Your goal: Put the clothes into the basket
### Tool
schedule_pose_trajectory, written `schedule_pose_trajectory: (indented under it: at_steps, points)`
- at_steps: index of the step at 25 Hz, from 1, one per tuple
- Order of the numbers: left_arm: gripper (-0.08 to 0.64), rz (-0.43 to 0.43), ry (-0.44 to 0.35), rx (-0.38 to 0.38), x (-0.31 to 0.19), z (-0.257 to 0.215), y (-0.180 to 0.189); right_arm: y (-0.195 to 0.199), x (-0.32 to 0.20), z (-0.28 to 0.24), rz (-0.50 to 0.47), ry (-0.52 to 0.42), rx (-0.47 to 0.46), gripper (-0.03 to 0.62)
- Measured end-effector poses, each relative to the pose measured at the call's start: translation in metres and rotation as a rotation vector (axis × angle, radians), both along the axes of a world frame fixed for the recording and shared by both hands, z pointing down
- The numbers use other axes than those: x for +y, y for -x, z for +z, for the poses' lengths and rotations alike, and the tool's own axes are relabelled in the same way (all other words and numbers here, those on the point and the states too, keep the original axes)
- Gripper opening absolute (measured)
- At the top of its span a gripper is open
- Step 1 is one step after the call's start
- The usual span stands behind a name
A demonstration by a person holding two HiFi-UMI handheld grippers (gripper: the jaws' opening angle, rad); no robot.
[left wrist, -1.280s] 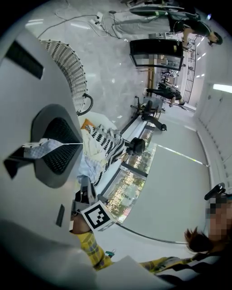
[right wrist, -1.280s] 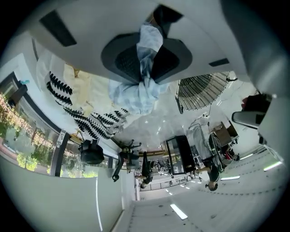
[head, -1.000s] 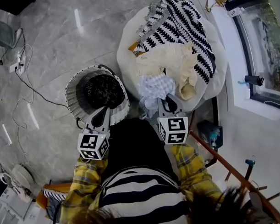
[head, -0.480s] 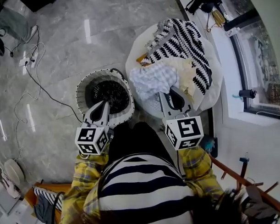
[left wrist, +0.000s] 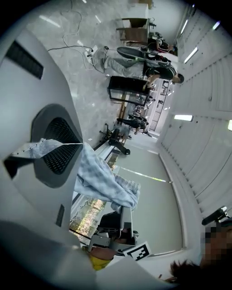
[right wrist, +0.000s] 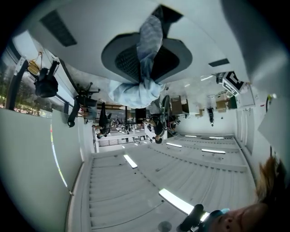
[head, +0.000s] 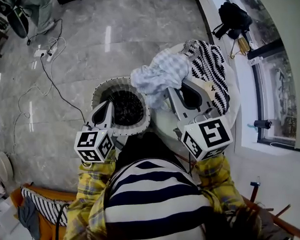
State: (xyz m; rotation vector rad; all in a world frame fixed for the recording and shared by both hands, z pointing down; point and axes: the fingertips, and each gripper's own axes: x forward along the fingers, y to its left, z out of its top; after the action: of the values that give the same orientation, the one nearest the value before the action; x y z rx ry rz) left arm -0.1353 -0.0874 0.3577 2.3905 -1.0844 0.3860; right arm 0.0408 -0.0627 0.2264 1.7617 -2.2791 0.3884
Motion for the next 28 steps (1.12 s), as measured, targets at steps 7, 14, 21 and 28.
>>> schedule_pose_trajectory:
  at_steps: [7, 14, 21, 28]
  points:
    - [0.02, -0.127, -0.058, 0.011, -0.004, -0.027, 0.049, 0.075, -0.024, -0.024, -0.226, -0.058, -0.065, 0.077]
    - [0.02, -0.261, -0.044, -0.01, 0.009, -0.024, 0.1, 0.144, -0.028, 0.0, -0.398, -0.001, -0.124, 0.077]
    - [0.02, -0.311, 0.004, -0.034, 0.026, -0.003, 0.122, 0.18, -0.02, 0.065, -0.451, 0.116, -0.133, 0.077]
    - [0.02, -0.319, 0.055, -0.057, 0.034, 0.021, 0.131, 0.181, -0.007, 0.173, -0.44, 0.293, -0.033, 0.077]
